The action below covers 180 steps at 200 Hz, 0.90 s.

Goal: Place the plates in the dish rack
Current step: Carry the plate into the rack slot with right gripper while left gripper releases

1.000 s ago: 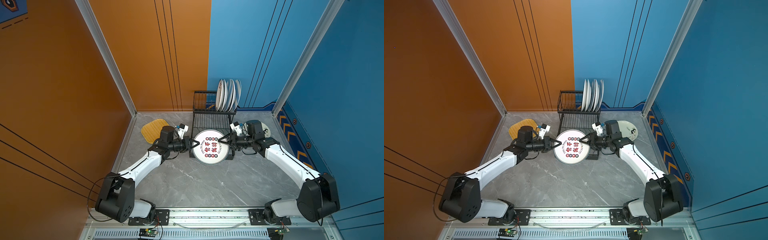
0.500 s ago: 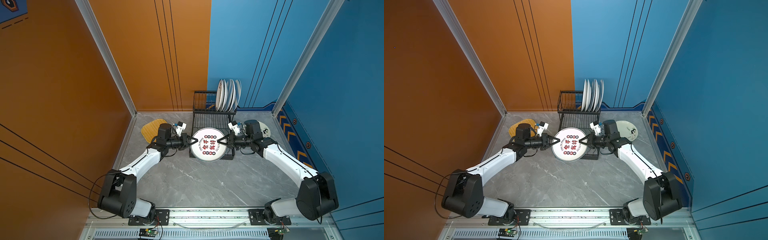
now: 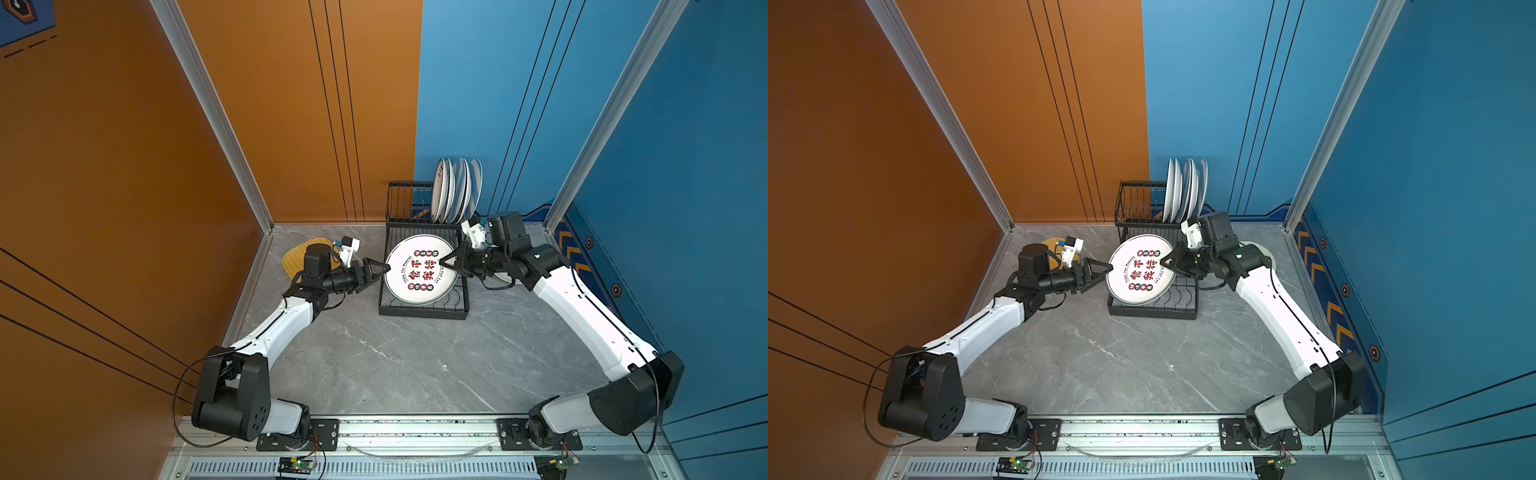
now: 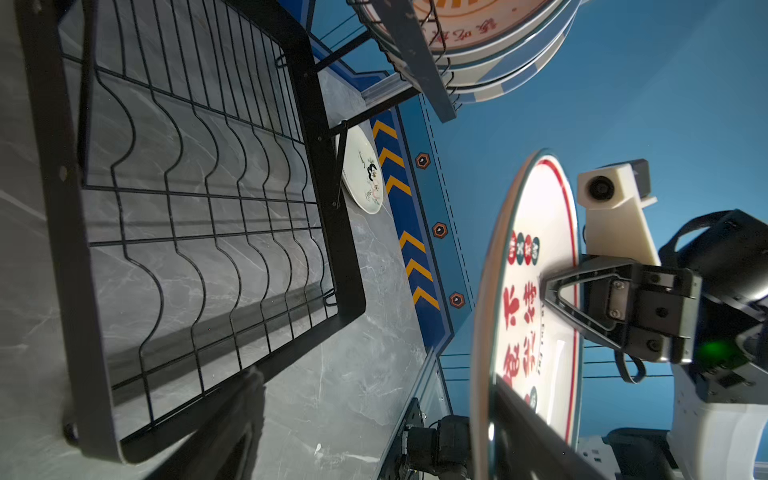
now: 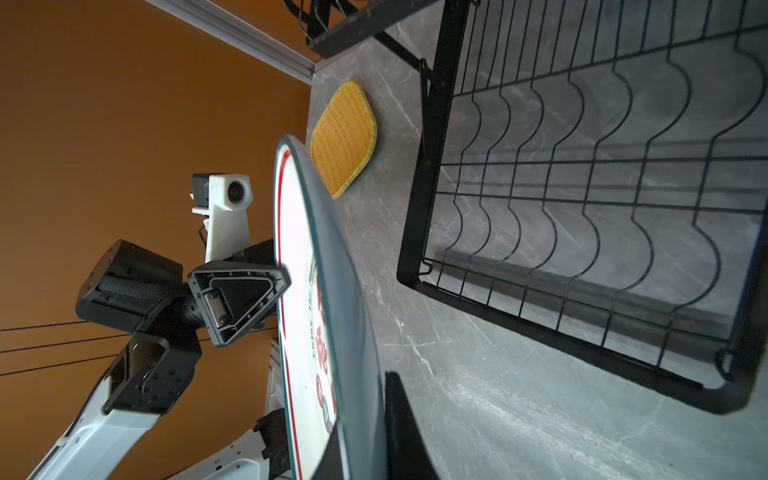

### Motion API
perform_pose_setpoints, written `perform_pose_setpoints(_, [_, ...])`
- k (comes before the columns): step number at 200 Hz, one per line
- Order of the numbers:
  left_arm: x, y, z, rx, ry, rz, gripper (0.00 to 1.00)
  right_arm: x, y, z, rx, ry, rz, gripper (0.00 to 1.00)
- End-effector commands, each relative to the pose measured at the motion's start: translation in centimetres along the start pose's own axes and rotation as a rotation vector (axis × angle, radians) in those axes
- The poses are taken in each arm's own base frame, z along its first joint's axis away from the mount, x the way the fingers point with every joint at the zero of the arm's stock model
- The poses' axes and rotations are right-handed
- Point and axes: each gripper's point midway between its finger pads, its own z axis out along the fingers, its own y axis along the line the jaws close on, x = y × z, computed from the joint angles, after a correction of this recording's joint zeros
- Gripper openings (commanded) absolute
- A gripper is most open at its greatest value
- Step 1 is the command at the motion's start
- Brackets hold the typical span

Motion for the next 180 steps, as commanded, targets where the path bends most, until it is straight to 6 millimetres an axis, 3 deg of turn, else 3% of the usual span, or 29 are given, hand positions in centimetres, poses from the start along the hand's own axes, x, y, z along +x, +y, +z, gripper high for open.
perform_pose_setpoints(1, [0.8, 2.1, -1.2, -0.115, -0.006, 0.017, 0.84, -1.4, -1.1, -2.4, 0.222, -0.085, -0.066, 0.0])
perform_pose_setpoints(48, [1.8, 4.2, -2.3, -0.236, 0.006, 0.034, 0.85, -5.6, 1.9, -6.3, 0.453, -0.311, -0.172, 0.0])
perform_pose_setpoints(103, [2.3, 7.7, -2.2, -0.379, 0.006, 0.053, 0.85, -9.3, 6.6, -8.2, 0.528, -0.539, -0.273, 0.0])
perform_pose_setpoints(119, [2.3, 8.9, -1.5, -0.415, 0.011, 0.061, 0.85, -10.1, 8.2, -8.5, 0.551, -0.601, -0.319, 0.0])
perform_pose_setpoints(180, [1.8, 11.2, 2.7, -0.5, 0.06, 0.149, 0.85, -13.4, 10.3, -11.1, 0.622, -0.836, -0.341, 0.0])
